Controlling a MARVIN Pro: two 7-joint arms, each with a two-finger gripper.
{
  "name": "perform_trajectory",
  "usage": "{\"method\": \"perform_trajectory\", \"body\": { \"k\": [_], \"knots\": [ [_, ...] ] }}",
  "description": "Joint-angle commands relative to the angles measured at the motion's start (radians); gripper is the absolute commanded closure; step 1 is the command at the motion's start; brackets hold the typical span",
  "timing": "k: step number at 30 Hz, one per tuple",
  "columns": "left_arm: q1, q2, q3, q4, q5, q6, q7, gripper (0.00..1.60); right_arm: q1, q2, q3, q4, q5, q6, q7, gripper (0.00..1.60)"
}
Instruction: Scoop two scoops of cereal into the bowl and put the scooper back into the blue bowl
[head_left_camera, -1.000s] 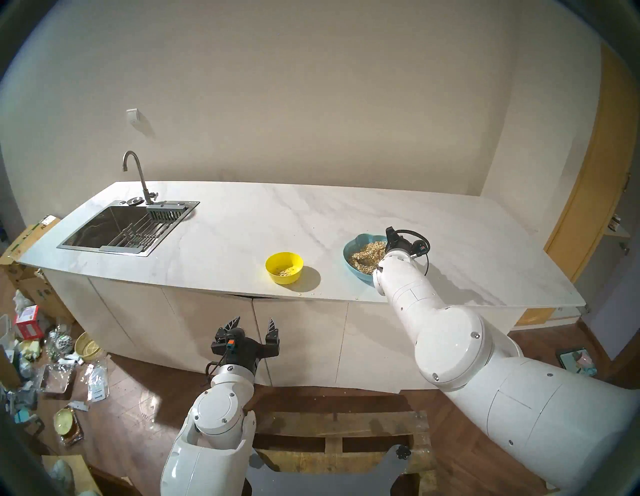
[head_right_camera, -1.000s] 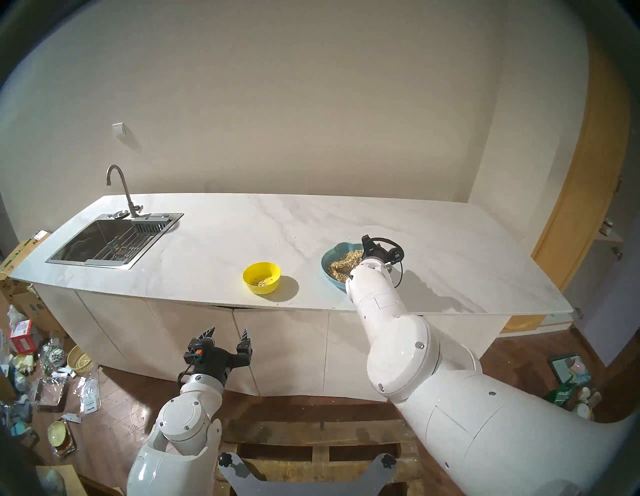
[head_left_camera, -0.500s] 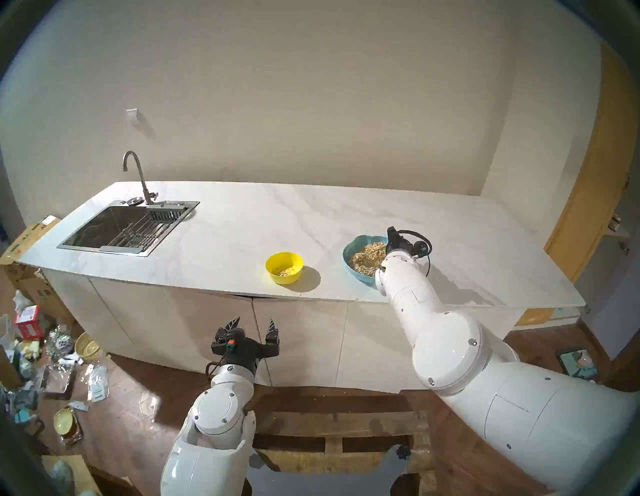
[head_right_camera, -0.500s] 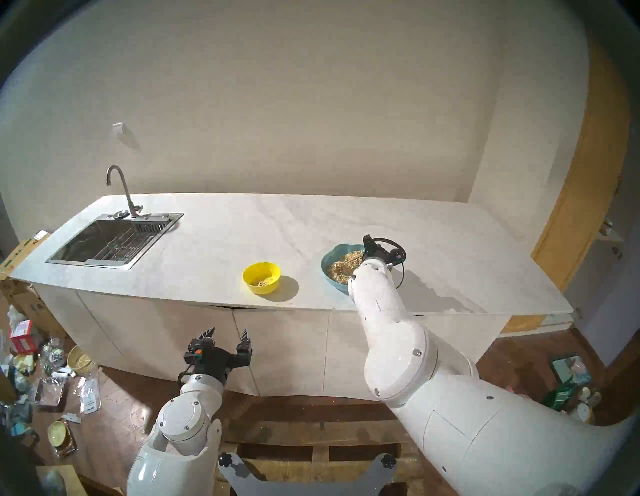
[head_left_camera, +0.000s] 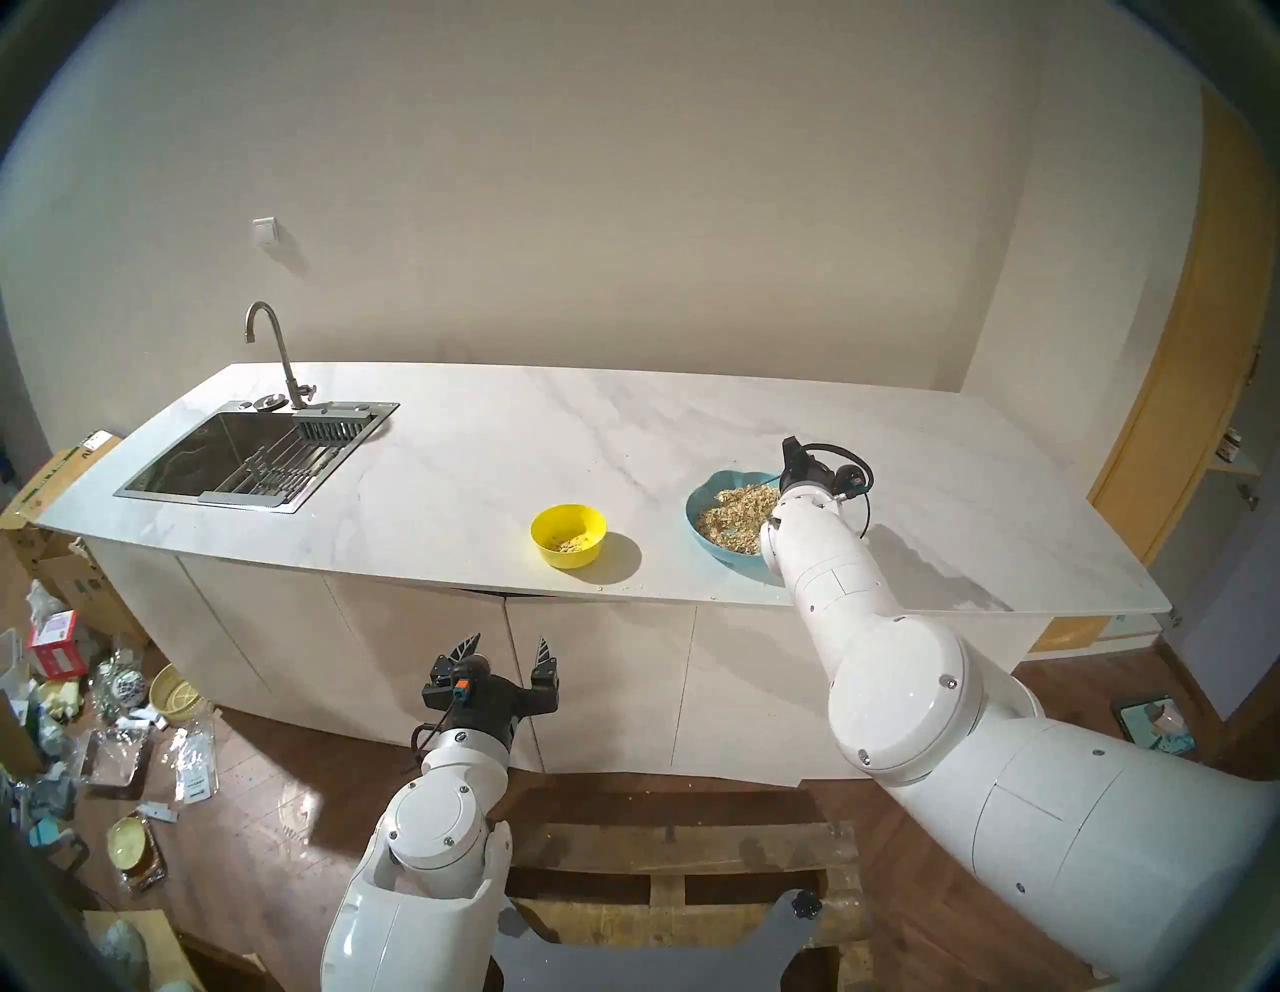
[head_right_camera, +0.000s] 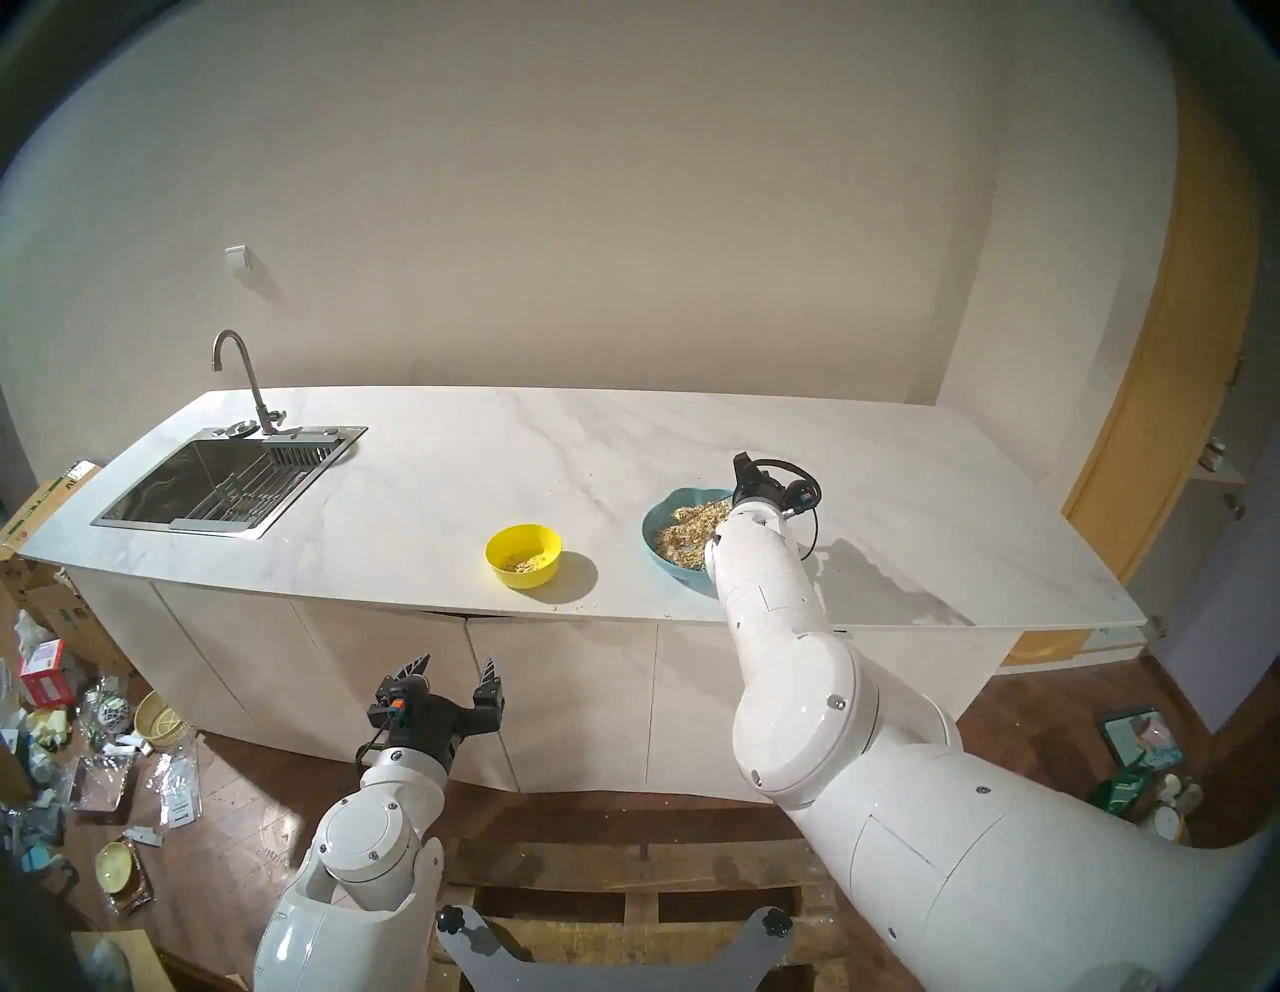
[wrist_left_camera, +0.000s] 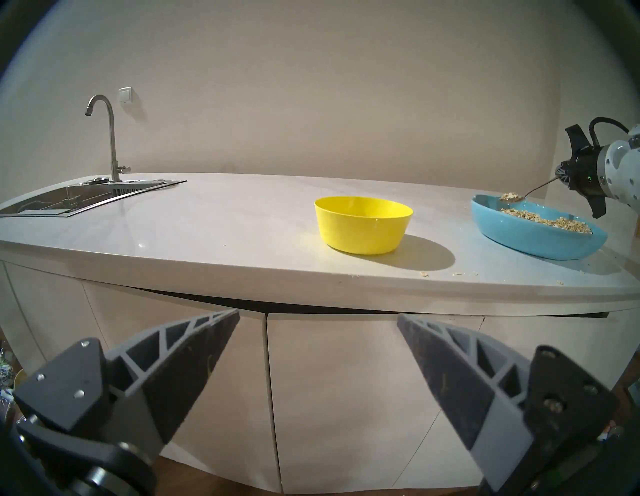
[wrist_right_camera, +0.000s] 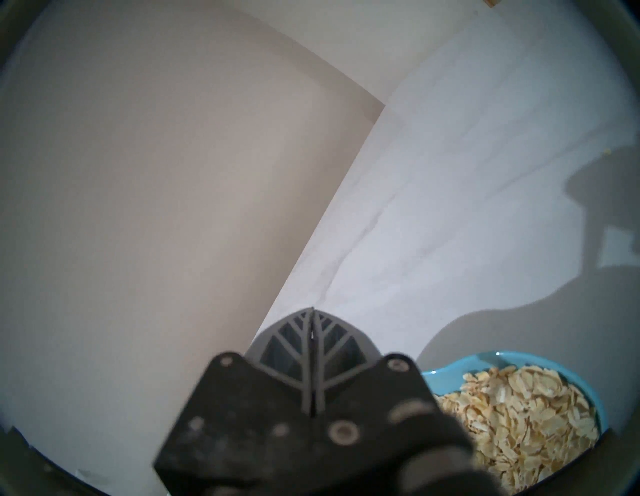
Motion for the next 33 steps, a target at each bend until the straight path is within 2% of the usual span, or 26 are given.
{"method": "perform_trajectory", "body": {
  "k": [1,13,21,26,33],
  "knots": [
    [-0.006,0.0,0.002,-0.026,-0.002,-0.006,-0.003,0.0,0.033,-0.007,-0.019,-0.046,-0.012,0.009,0.007,1.6],
    [-0.006,0.0,0.002,-0.026,-0.002,-0.006,-0.003,0.0,0.011,-0.071,-0.053,-0.127,-0.021,0.038,-0.002,1.6],
    [-0.006,0.0,0.002,-0.026,-0.002,-0.006,-0.003,0.0,-0.027,-0.134,-0.068,-0.226,-0.019,0.065,-0.009,1.6],
    [-0.006,0.0,0.002,-0.026,-0.002,-0.006,-0.004,0.0,-0.075,-0.198,-0.093,-0.332,-0.034,0.116,-0.03,1.6],
    [-0.005,0.0,0.002,-0.027,-0.003,-0.006,-0.004,0.0,-0.1,-0.238,-0.121,-0.374,-0.055,0.146,-0.042,1.6]
  ]
}}
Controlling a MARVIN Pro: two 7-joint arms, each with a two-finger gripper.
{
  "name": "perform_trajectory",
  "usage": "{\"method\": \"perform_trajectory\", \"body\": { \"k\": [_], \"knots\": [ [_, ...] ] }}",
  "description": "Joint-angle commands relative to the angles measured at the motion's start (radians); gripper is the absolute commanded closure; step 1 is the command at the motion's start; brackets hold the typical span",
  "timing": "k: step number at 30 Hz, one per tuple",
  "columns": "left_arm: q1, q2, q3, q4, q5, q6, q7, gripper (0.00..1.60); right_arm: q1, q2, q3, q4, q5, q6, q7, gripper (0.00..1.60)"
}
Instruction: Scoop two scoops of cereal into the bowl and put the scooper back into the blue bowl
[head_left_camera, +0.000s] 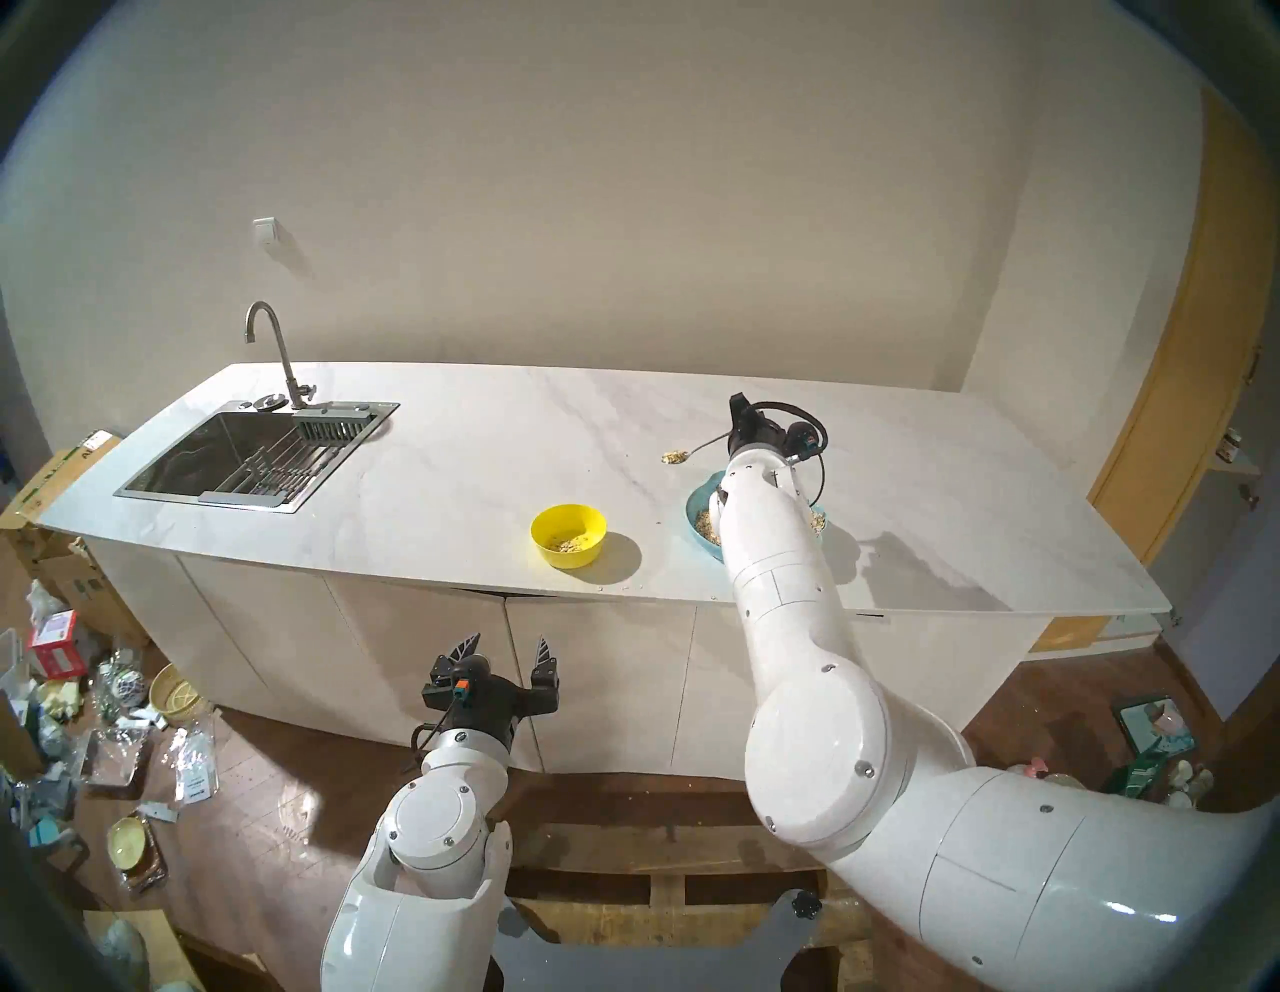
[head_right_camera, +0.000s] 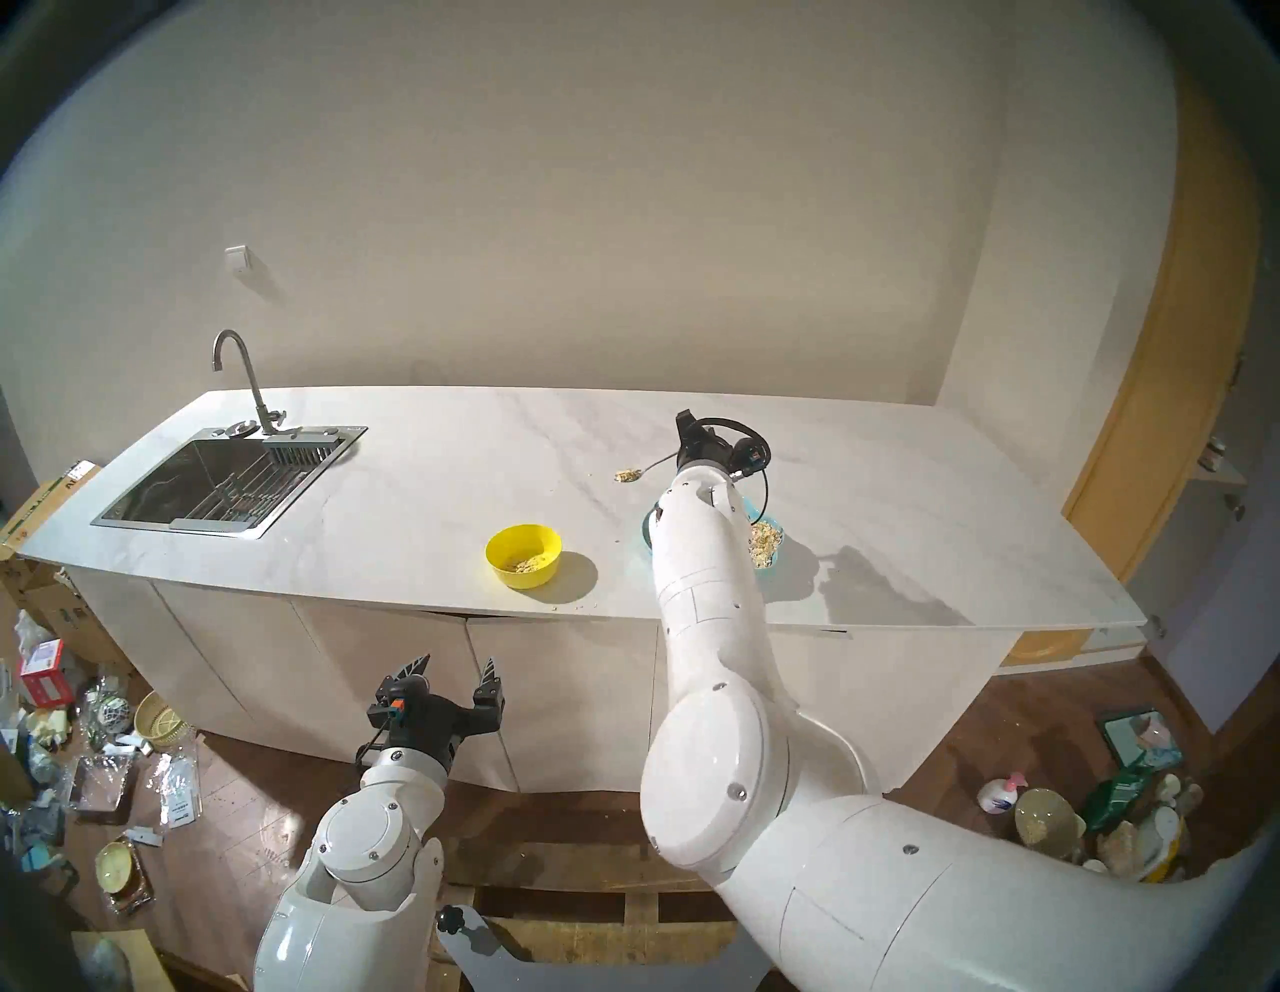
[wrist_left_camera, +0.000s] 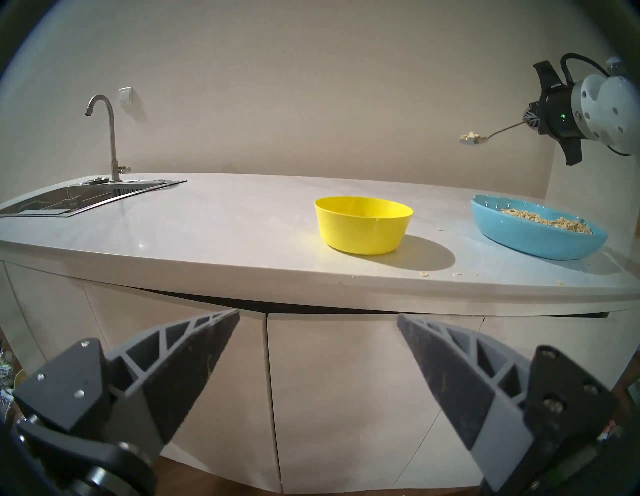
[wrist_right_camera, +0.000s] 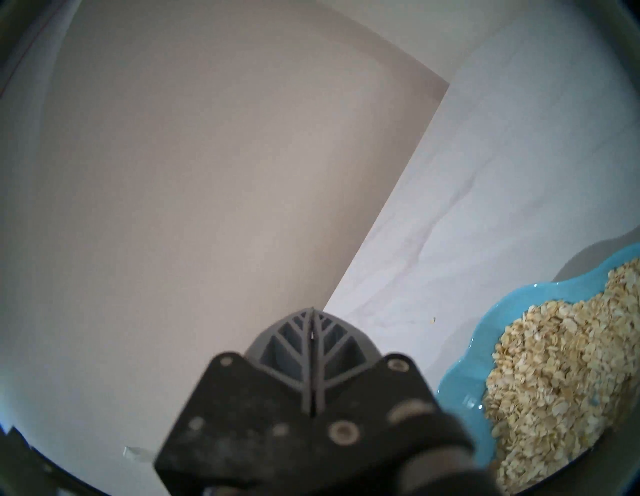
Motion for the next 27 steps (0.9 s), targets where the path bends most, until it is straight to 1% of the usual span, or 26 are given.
{"method": "perform_trajectory", "body": {
  "k": [1,13,22,27],
  "knots": [
    [-0.006,0.0,0.002,-0.026,-0.003,-0.006,-0.004,0.0,-0.001,-0.031,-0.031,-0.05,-0.017,0.024,0.001,1.6],
    [-0.006,0.0,0.002,-0.026,-0.002,-0.006,-0.004,0.0,-0.033,-0.074,-0.069,-0.073,-0.031,0.049,0.005,1.6],
    [-0.006,0.0,0.002,-0.025,-0.002,-0.006,-0.003,0.0,-0.053,-0.074,-0.104,-0.086,-0.04,0.068,0.011,1.6],
    [-0.006,0.0,0.002,-0.025,-0.002,-0.006,-0.003,0.0,-0.056,-0.074,-0.128,-0.068,-0.049,0.073,0.013,1.6]
  ]
}}
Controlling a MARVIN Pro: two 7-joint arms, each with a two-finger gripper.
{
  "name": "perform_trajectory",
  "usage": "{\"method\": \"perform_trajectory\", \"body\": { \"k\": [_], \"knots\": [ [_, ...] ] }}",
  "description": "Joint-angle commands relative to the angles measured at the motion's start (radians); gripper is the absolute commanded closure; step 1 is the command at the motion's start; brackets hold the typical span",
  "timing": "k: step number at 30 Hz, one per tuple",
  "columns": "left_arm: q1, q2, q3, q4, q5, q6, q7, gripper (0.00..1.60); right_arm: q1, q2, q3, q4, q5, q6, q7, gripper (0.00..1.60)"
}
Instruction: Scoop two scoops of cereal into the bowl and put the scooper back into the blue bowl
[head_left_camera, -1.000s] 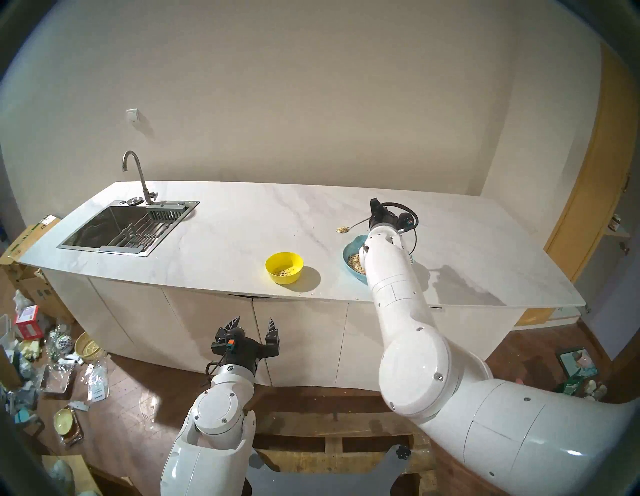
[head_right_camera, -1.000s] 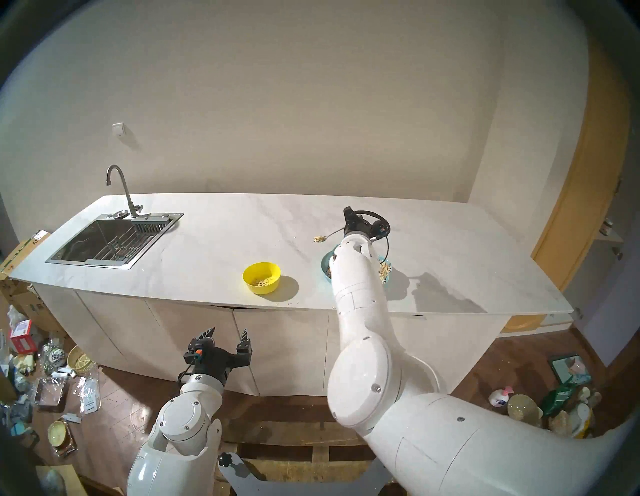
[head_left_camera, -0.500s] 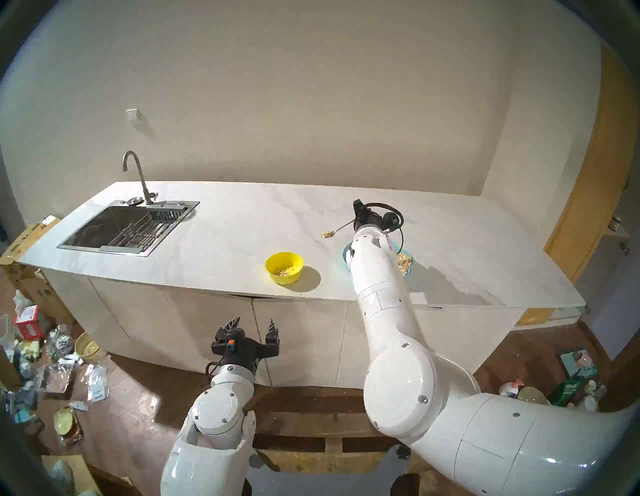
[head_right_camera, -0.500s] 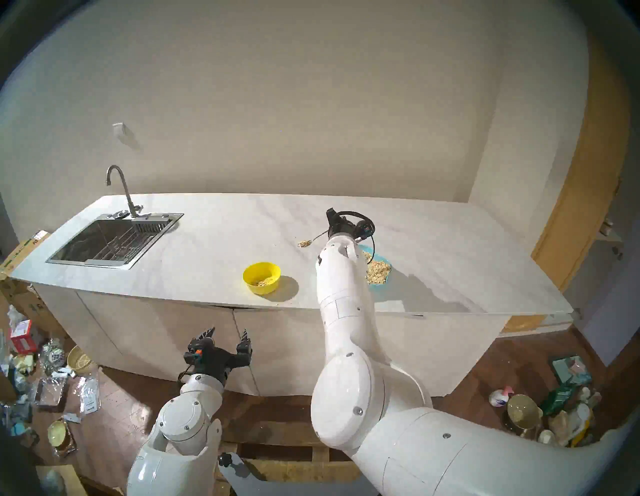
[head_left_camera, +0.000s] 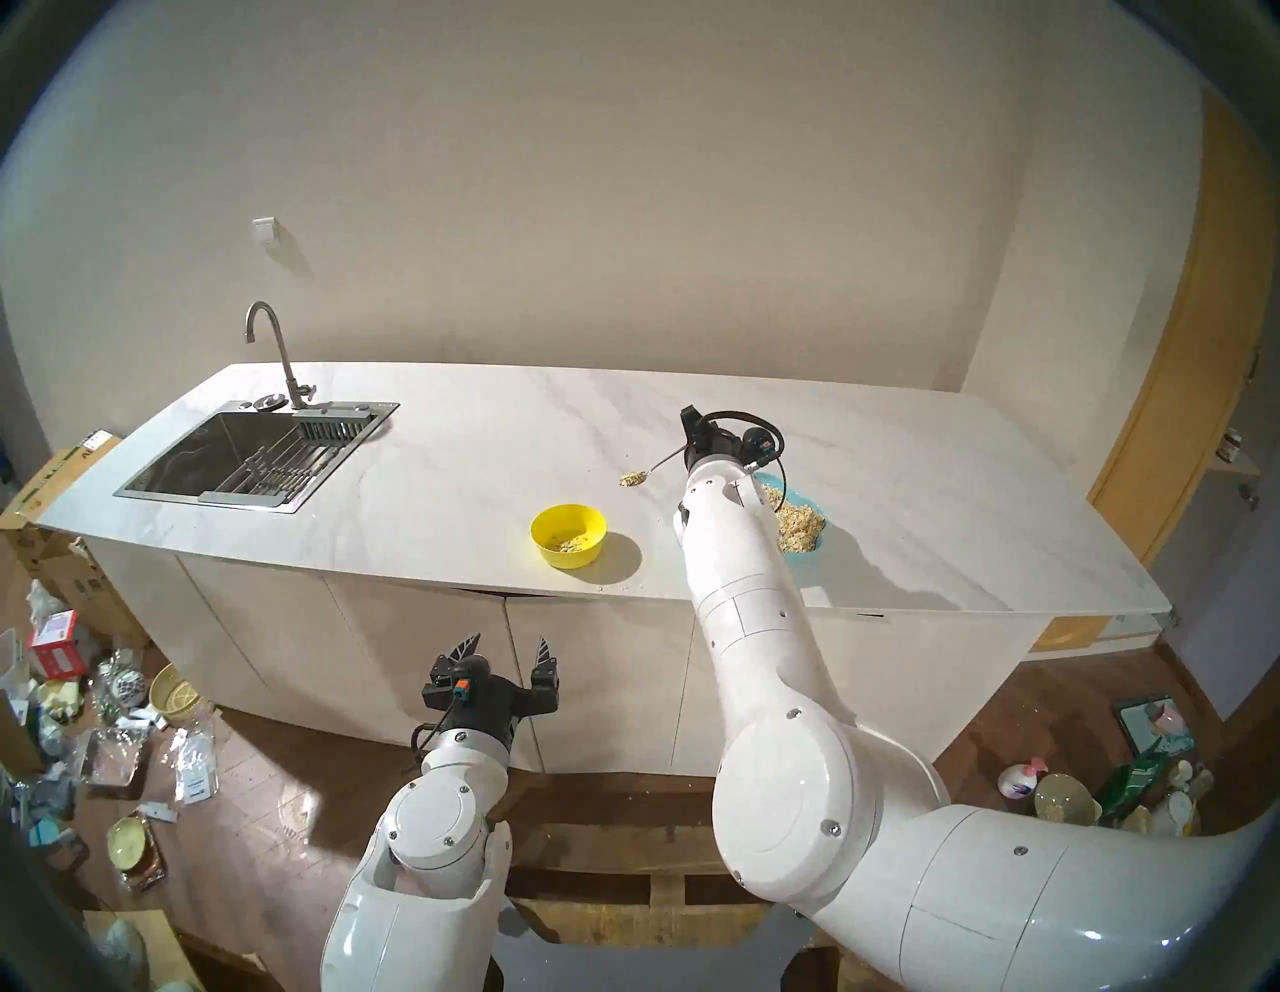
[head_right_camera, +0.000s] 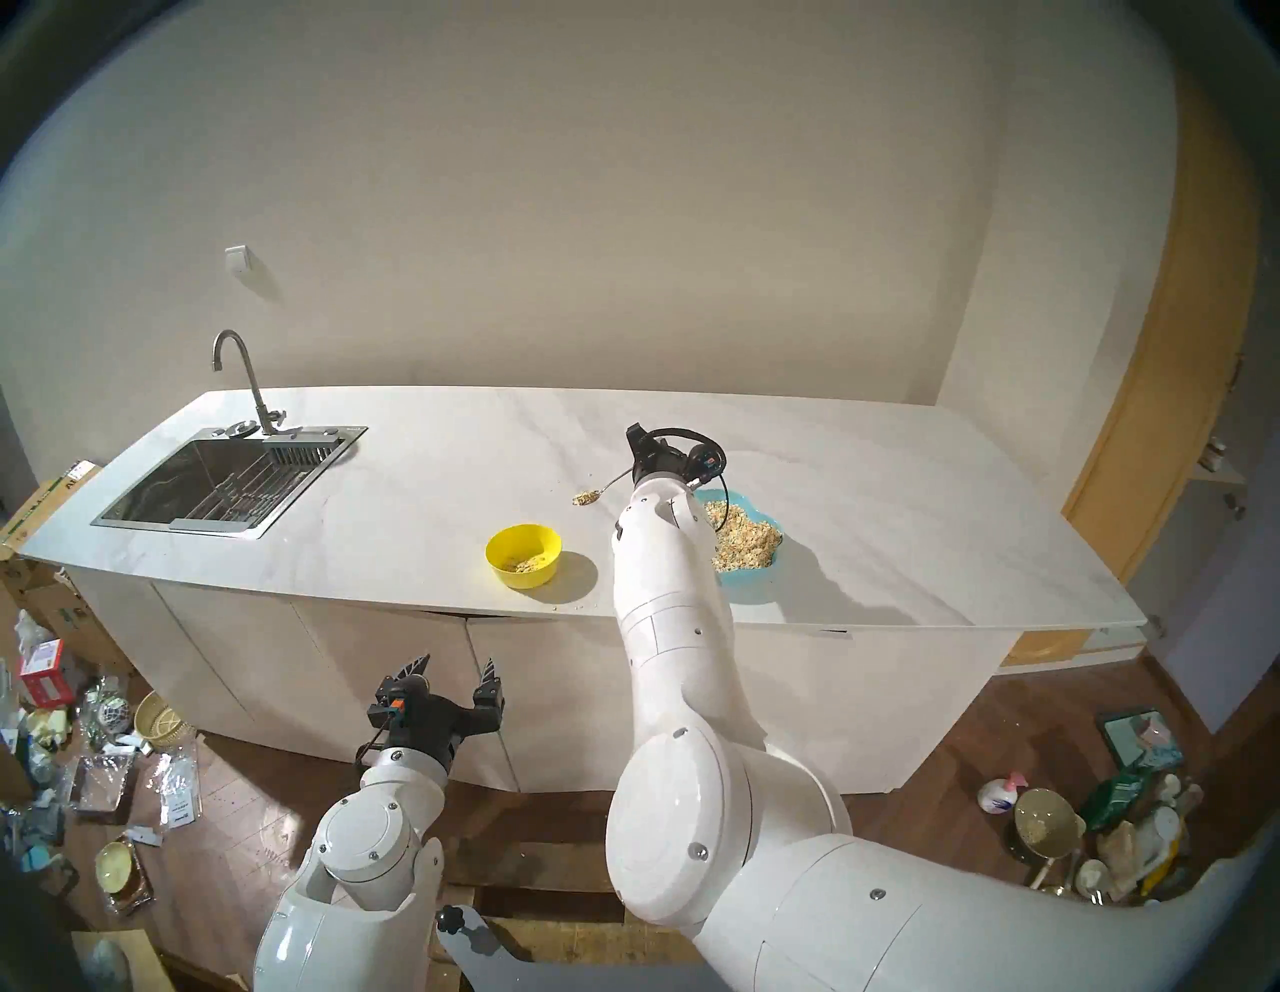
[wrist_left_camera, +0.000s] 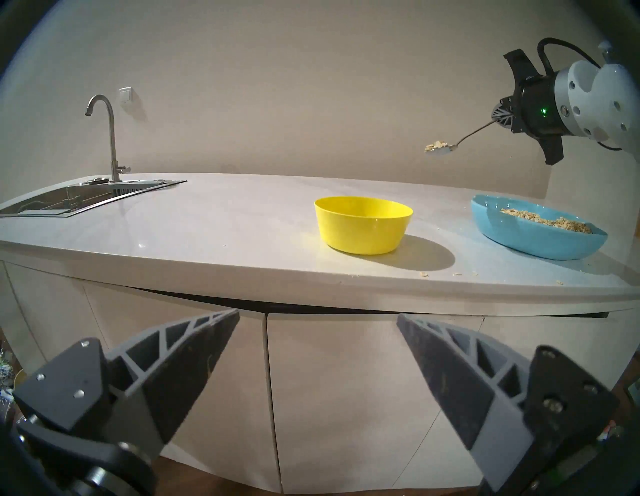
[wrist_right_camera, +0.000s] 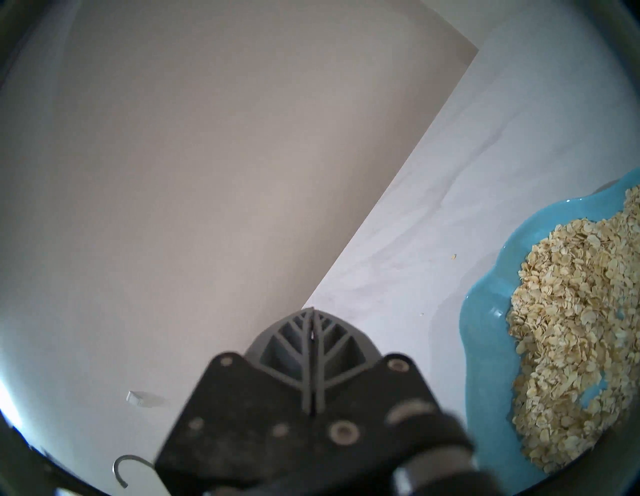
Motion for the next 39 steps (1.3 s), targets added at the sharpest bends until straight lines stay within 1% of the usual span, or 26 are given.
{"method": "perform_trajectory", "body": {
  "k": [1,8,14,27,35,39],
  "knots": [
    [-0.006,0.0,0.002,-0.026,-0.002,-0.006,-0.003,0.0,0.018,-0.017,-0.037,-0.007,-0.007,0.005,0.018,1.6],
    [-0.006,0.0,0.002,-0.025,-0.002,-0.006,-0.003,0.0,0.025,-0.017,-0.072,0.04,-0.021,0.009,0.021,1.6],
    [-0.006,0.0,0.002,-0.025,-0.002,-0.006,-0.003,0.0,0.042,-0.017,-0.098,0.087,-0.032,-0.003,0.023,1.6],
    [-0.006,0.0,0.002,-0.025,-0.002,-0.006,-0.003,0.0,0.089,-0.017,-0.113,0.166,-0.028,-0.028,0.023,1.6],
    [-0.006,0.0,0.002,-0.025,-0.002,-0.006,-0.003,0.0,0.119,-0.008,-0.152,0.226,-0.065,-0.062,0.038,1.6],
    [-0.006,0.0,0.002,-0.026,-0.002,-0.006,-0.004,0.0,0.147,0.009,-0.175,0.299,-0.082,-0.086,0.035,1.6]
  ]
}}
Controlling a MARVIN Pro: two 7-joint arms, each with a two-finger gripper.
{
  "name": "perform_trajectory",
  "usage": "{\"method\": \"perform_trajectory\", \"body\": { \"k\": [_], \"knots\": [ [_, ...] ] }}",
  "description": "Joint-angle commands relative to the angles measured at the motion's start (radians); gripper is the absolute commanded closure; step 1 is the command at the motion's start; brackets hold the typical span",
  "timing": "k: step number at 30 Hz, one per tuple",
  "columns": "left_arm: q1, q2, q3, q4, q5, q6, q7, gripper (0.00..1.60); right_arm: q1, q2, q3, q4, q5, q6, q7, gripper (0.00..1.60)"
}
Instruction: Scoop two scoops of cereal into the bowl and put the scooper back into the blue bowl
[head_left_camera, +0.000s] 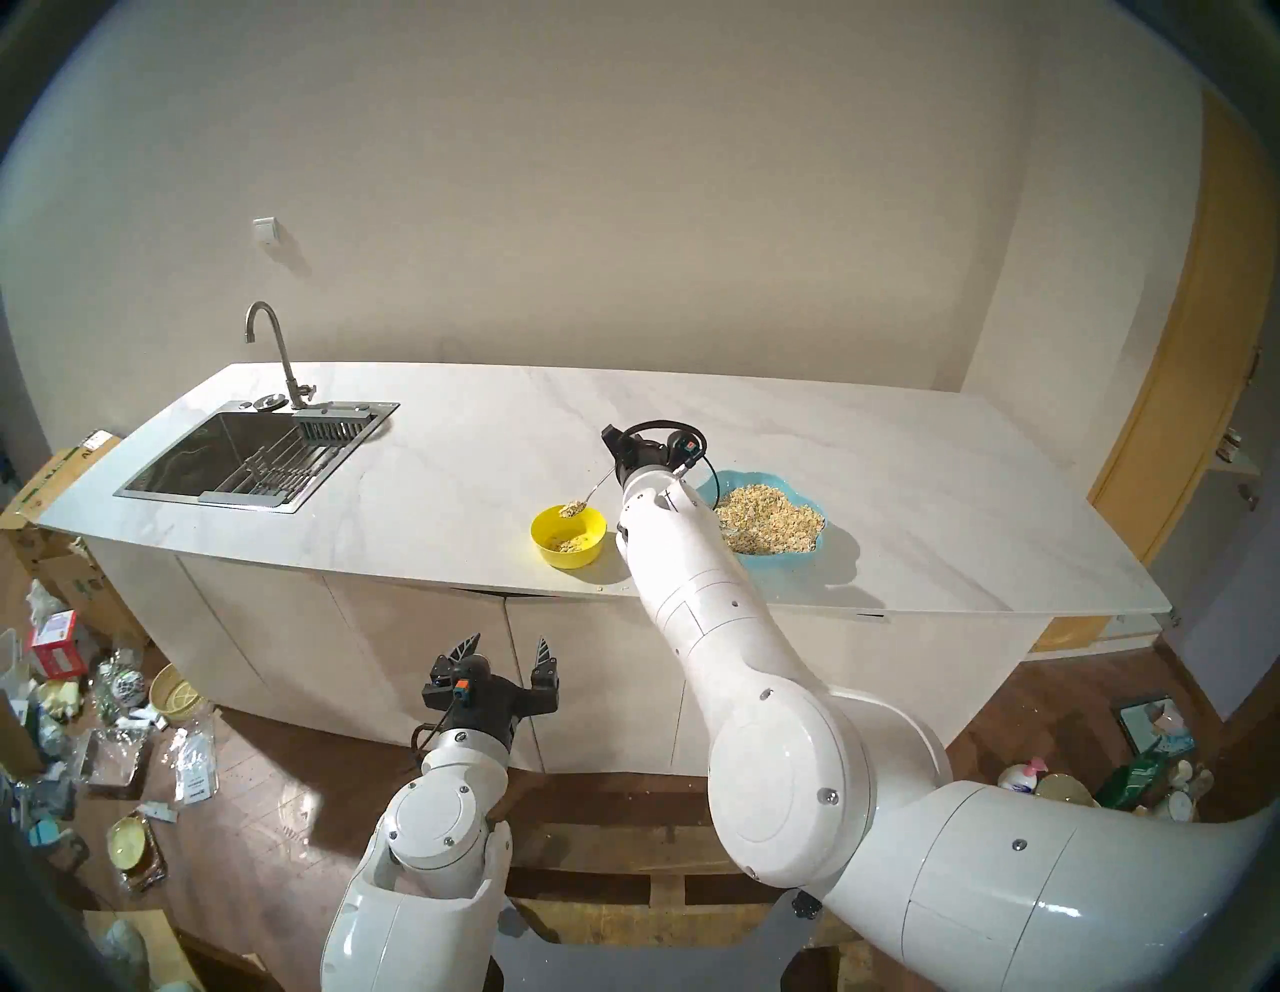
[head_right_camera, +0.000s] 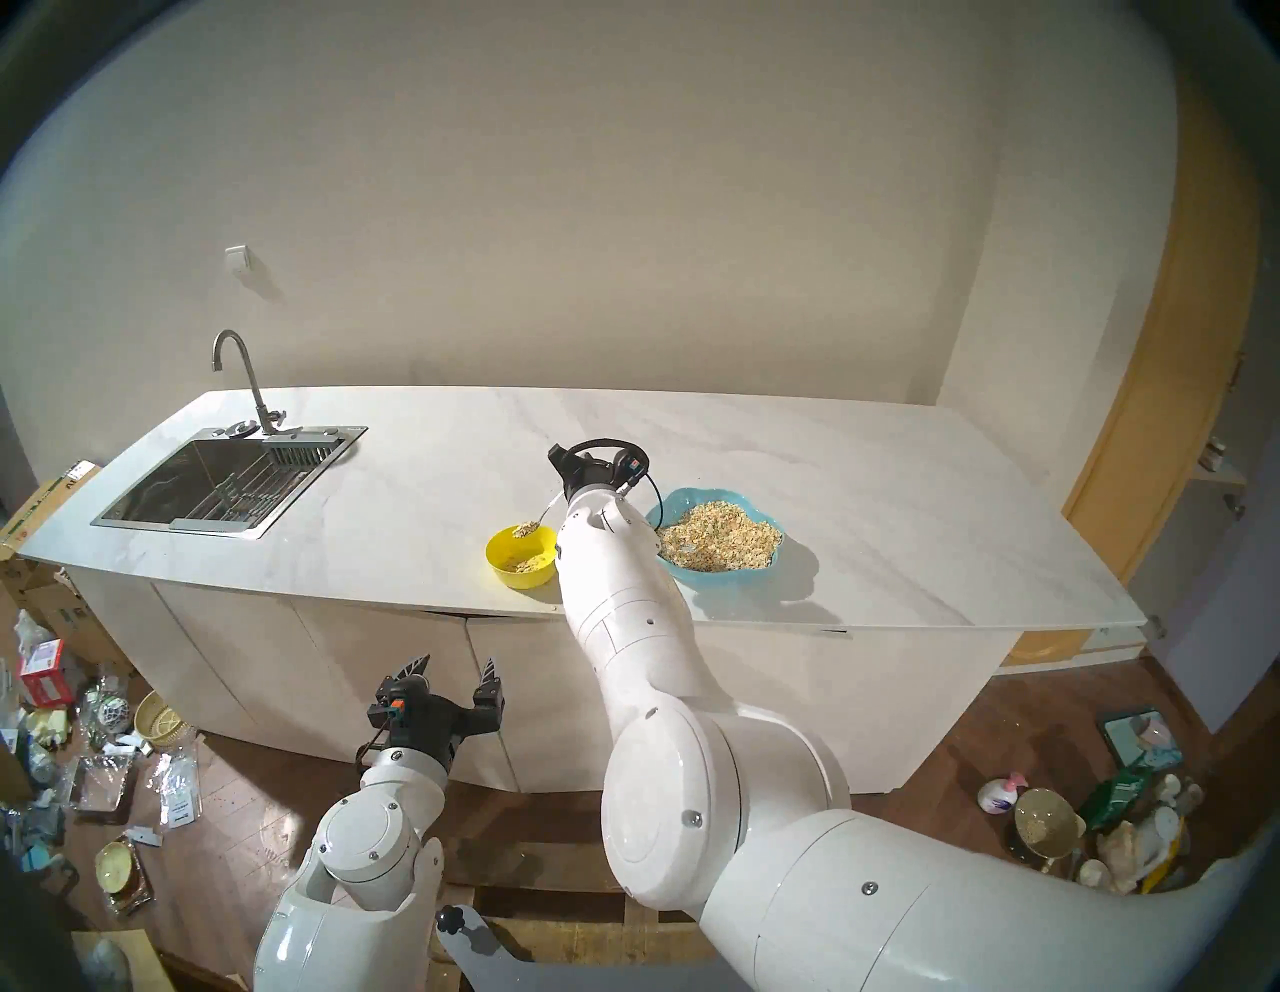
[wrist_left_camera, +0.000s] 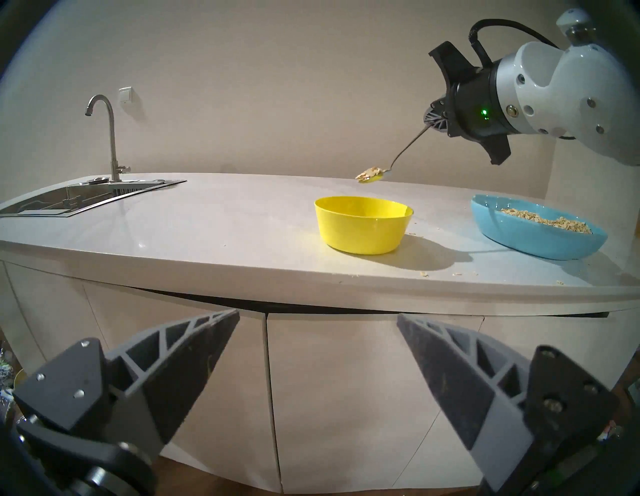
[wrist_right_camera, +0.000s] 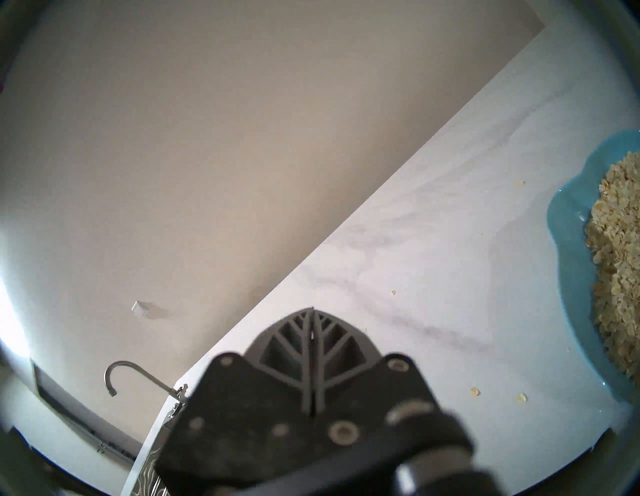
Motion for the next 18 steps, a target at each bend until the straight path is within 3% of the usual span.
{"method": "perform_trajectory", "body": {
  "k": [1,10,18],
  "knots": [
    [-0.006,0.0,0.002,-0.026,-0.002,-0.006,-0.004,0.0,0.071,0.011,-0.025,0.06,-0.024,-0.052,0.018,1.6],
    [-0.006,0.0,0.002,-0.026,-0.002,-0.006,-0.003,0.0,0.123,0.041,-0.085,0.178,-0.063,-0.125,0.02,1.6],
    [-0.007,0.0,0.002,-0.025,-0.002,-0.007,-0.003,0.0,0.152,0.054,-0.14,0.215,-0.101,-0.165,0.035,1.6]
  ]
}}
